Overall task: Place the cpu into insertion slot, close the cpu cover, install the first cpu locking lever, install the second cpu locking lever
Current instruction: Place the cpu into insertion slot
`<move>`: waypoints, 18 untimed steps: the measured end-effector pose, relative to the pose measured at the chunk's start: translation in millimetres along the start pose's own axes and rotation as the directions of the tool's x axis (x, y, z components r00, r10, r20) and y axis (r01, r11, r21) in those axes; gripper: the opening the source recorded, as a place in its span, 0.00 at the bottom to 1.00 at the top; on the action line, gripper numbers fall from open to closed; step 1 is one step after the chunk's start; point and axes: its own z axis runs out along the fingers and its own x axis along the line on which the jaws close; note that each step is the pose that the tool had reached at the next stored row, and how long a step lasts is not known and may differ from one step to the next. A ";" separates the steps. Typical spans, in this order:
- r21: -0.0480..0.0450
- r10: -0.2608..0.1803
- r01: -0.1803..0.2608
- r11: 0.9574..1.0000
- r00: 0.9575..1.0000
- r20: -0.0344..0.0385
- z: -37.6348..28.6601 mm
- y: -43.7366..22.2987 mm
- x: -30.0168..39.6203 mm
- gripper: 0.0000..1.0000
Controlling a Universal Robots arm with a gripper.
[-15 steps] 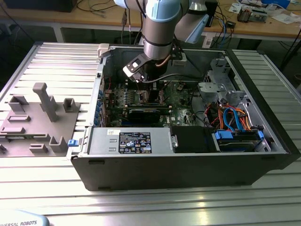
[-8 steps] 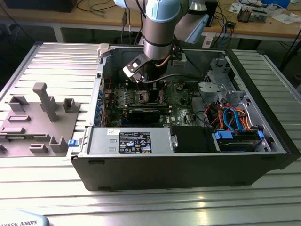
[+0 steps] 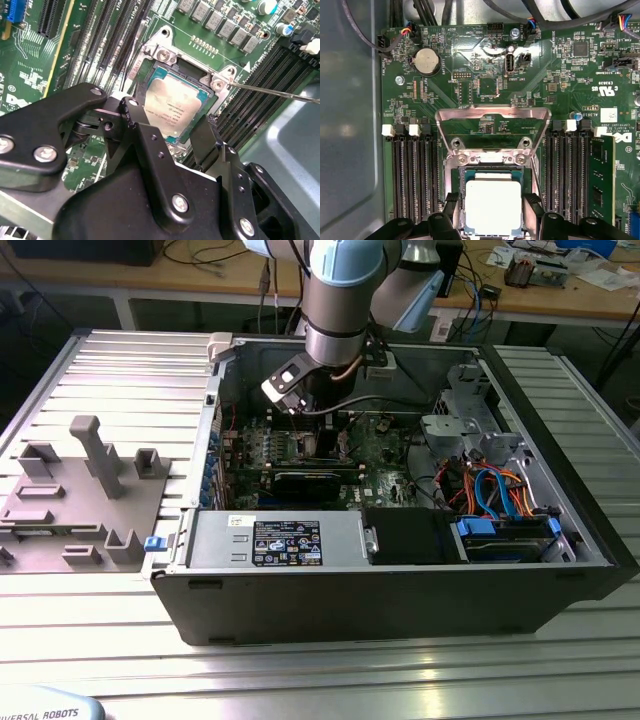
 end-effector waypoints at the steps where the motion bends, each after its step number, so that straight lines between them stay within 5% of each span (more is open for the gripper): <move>1: 0.000 0.000 0.000 1.000 1.000 0.000 0.0 0.0 0.0 0.62; 18: -0.001 0.000 0.000 1.000 1.000 0.000 -0.6 -1.0 1.6 0.62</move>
